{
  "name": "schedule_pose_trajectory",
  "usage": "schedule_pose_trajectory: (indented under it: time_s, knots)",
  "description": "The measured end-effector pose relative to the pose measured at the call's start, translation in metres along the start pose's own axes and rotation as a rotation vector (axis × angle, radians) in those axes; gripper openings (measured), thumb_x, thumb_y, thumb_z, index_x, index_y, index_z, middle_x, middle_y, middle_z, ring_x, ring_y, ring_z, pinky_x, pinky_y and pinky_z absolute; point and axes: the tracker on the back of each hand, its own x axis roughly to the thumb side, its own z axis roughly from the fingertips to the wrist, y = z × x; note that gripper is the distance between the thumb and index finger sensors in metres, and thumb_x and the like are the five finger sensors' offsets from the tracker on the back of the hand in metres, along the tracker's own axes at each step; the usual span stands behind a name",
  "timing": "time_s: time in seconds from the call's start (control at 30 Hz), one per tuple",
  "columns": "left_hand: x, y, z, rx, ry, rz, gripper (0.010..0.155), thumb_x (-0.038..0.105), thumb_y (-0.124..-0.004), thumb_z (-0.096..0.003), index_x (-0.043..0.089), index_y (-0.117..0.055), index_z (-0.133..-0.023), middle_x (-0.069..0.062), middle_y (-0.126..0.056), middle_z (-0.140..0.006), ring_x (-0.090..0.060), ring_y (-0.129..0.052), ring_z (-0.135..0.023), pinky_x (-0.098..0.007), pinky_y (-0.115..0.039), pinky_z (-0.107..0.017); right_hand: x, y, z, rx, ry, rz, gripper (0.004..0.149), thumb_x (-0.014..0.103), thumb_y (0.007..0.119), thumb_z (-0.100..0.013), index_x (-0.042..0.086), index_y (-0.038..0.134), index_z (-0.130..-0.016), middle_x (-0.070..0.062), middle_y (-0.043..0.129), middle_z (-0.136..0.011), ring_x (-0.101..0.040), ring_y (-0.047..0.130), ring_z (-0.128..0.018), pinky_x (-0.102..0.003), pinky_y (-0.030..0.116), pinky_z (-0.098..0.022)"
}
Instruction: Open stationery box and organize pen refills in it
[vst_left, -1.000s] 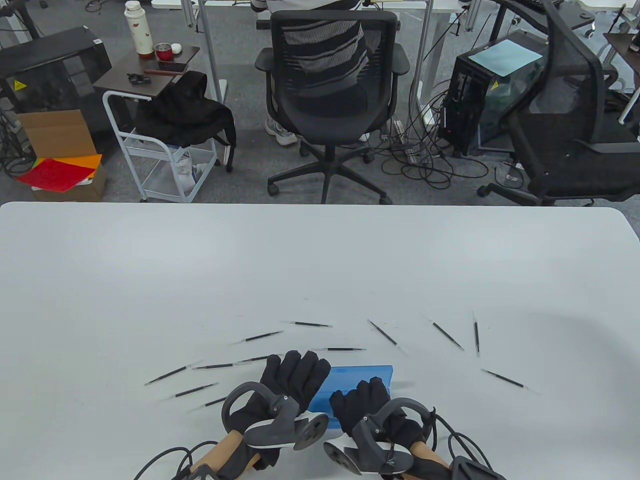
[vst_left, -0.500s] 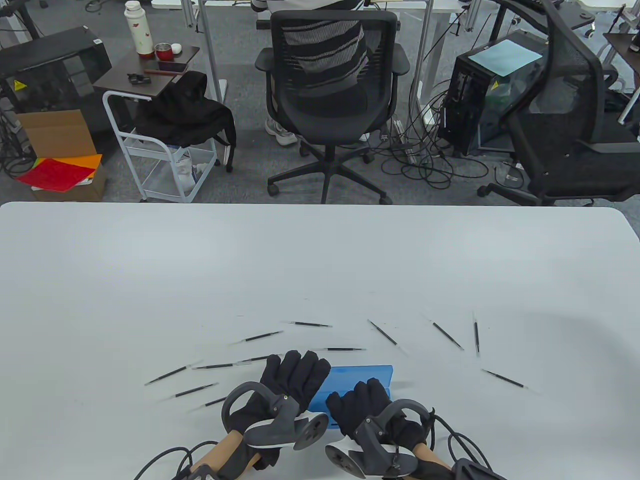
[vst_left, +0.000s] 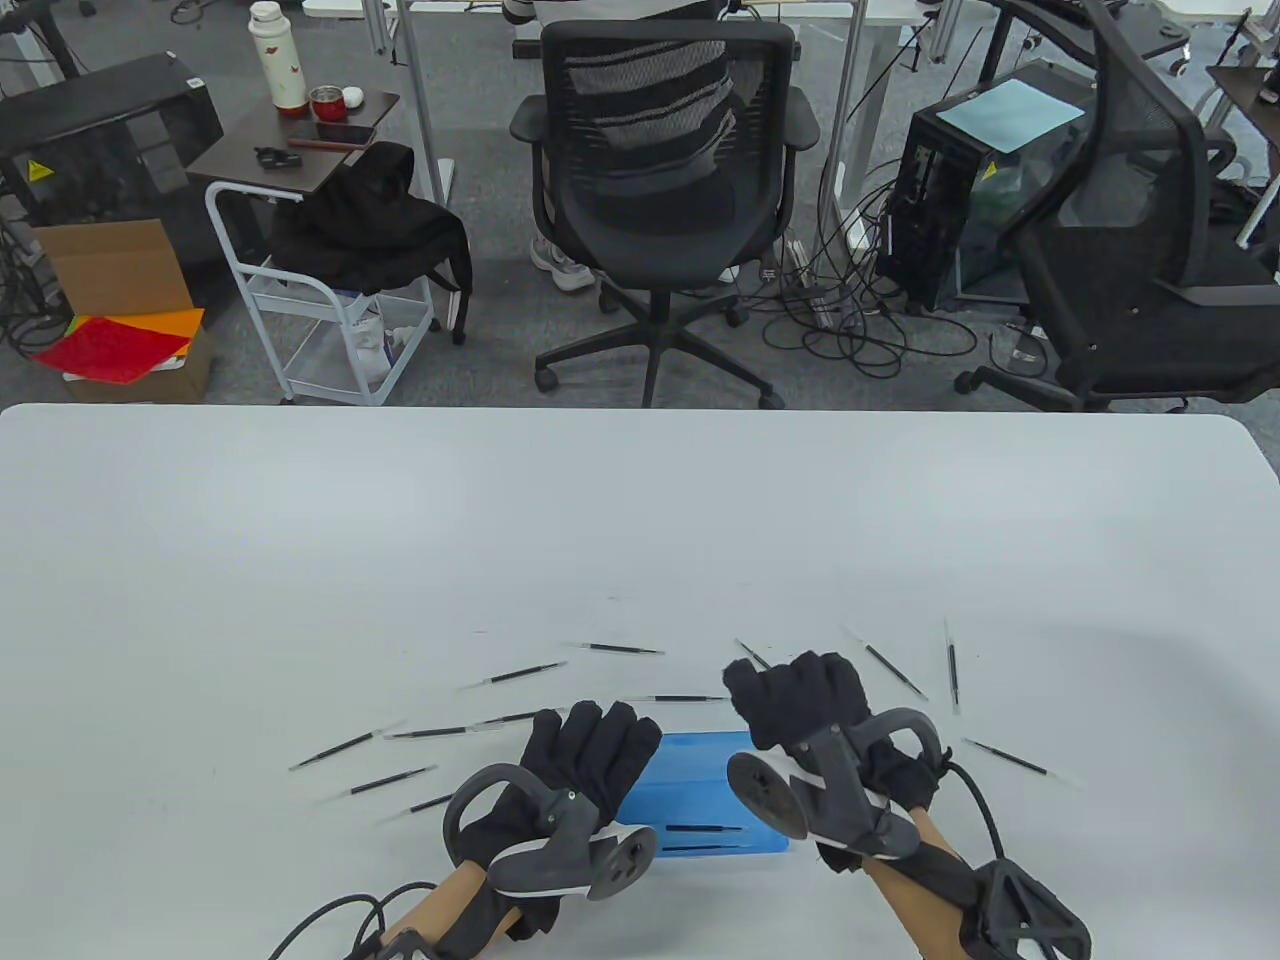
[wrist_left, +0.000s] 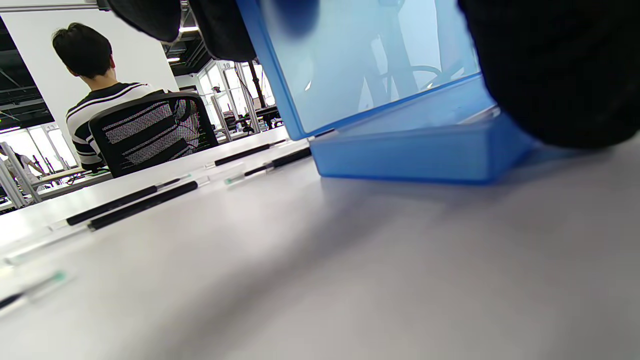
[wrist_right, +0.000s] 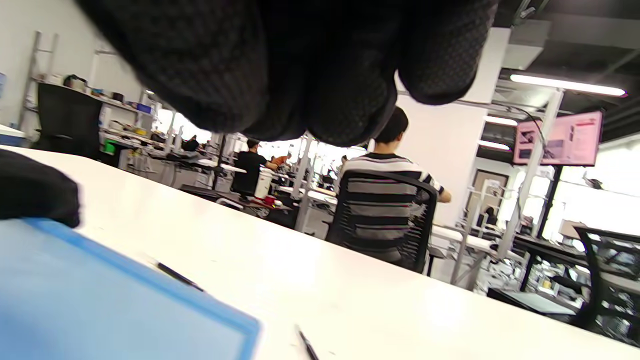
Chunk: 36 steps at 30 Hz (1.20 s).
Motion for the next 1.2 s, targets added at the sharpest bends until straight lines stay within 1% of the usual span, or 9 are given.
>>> schedule_pose_trajectory:
  time_s: [0.13,0.27,0.3,0.37,0.43,0.53,0.73,1.03,1.2]
  knots:
    - [0.0,0.0,0.0,0.0,0.0,0.0,0.124,0.069,-0.079,-0.0323,0.011,-0.006,-0.115,-0.02,-0.02,-0.126,-0.051,-0.044,-0.114,-0.069,-0.046,-0.079,-0.017,0.028,-0.018,0.091,0.063,0.01,0.059,0.03,0.092,-0.04,0.02,0.078,-0.097,0.0,0.103,-0.074,-0.028,0.101,-0.069,-0.057,0.078,-0.066]
    - [0.0,0.0,0.0,0.0,-0.001,0.002,0.125,0.069,-0.079,-0.0323,0.011,-0.006,-0.115,-0.02,-0.02,-0.126,-0.05,-0.044,-0.114,-0.069,-0.046,-0.079,-0.029,0.065,-0.032,0.211,0.125,0.011,0.061,0.031,0.092,-0.04,0.02,0.077,-0.098,0.0,0.103,-0.075,-0.028,0.1,-0.07,-0.057,0.078,-0.066]
    - [0.0,0.0,0.0,0.0,-0.001,0.002,0.124,0.069,-0.079,-0.0324,0.012,-0.006,-0.115,-0.02,-0.02,-0.126,-0.05,-0.044,-0.114,-0.069,-0.046,-0.079,-0.031,0.071,-0.033,0.233,0.132,0.01,0.062,0.032,0.092,-0.04,0.02,0.077,-0.098,-0.001,0.103,-0.076,-0.029,0.1,-0.071,-0.057,0.077,-0.066]
    - [0.0,0.0,0.0,0.0,-0.001,0.001,0.125,0.069,-0.079,-0.0324,0.011,-0.006,-0.115,-0.02,-0.02,-0.126,-0.051,-0.044,-0.114,-0.069,-0.046,-0.079,-0.036,0.09,-0.038,0.309,0.15,-0.005,0.064,0.033,0.092,-0.04,0.02,0.074,-0.1,-0.002,0.102,-0.079,-0.03,0.099,-0.073,-0.057,0.076,-0.067]
    - [0.0,0.0,0.0,0.0,-0.002,0.001,0.124,0.069,-0.079,-0.0324,0.011,-0.006,-0.115,-0.02,-0.02,-0.126,-0.051,-0.044,-0.114,-0.069,-0.046,-0.079,-0.039,0.104,-0.04,0.367,0.182,-0.009,0.067,0.035,0.092,-0.04,0.019,0.073,-0.102,-0.003,0.1,-0.082,-0.031,0.098,-0.075,-0.058,0.075,-0.068]
    - [0.0,0.0,0.0,0.0,-0.002,0.001,0.124,0.069,-0.079,-0.0325,0.011,-0.006,-0.115,-0.02,-0.02,-0.126,-0.051,-0.044,-0.114,-0.069,-0.046,-0.079,-0.042,0.117,-0.042,0.416,0.203,0.004,0.068,0.036,0.092,-0.04,0.019,0.071,-0.102,-0.003,0.1,-0.082,-0.031,0.097,-0.076,-0.058,0.074,-0.068]
    - [0.0,0.0,0.0,0.0,-0.003,0.001,0.125,0.069,-0.079,-0.0324,0.011,-0.006,-0.115,-0.02,-0.02,-0.126,-0.051,-0.044,-0.114,-0.069,-0.046,-0.079,-0.04,0.13,-0.043,0.456,0.222,0.032,0.068,0.036,0.092,-0.04,0.019,0.072,-0.102,-0.003,0.101,-0.081,-0.031,0.097,-0.075,-0.058,0.074,-0.068]
    - [0.0,0.0,0.0,0.0,-0.002,0.0,0.124,0.069,-0.079,-0.0326,0.011,-0.006,-0.115,-0.02,-0.02,-0.126,-0.051,-0.044,-0.114,-0.069,-0.046,-0.079,-0.033,0.138,-0.046,0.464,0.242,0.105,0.066,0.035,0.092,-0.04,0.019,0.073,-0.101,-0.002,0.102,-0.079,-0.03,0.098,-0.074,-0.058,0.075,-0.068]
    - [0.0,0.0,0.0,0.0,-0.003,0.002,0.124,0.069,-0.079,-0.0324,0.011,-0.006,-0.115,-0.02,-0.02,-0.126,-0.051,-0.044,-0.114,-0.069,-0.046,-0.079,-0.032,0.137,-0.046,0.455,0.25,0.122,0.065,0.035,0.092,-0.041,0.019,0.073,-0.101,-0.002,0.102,-0.079,-0.031,0.098,-0.074,-0.058,0.074,-0.068]
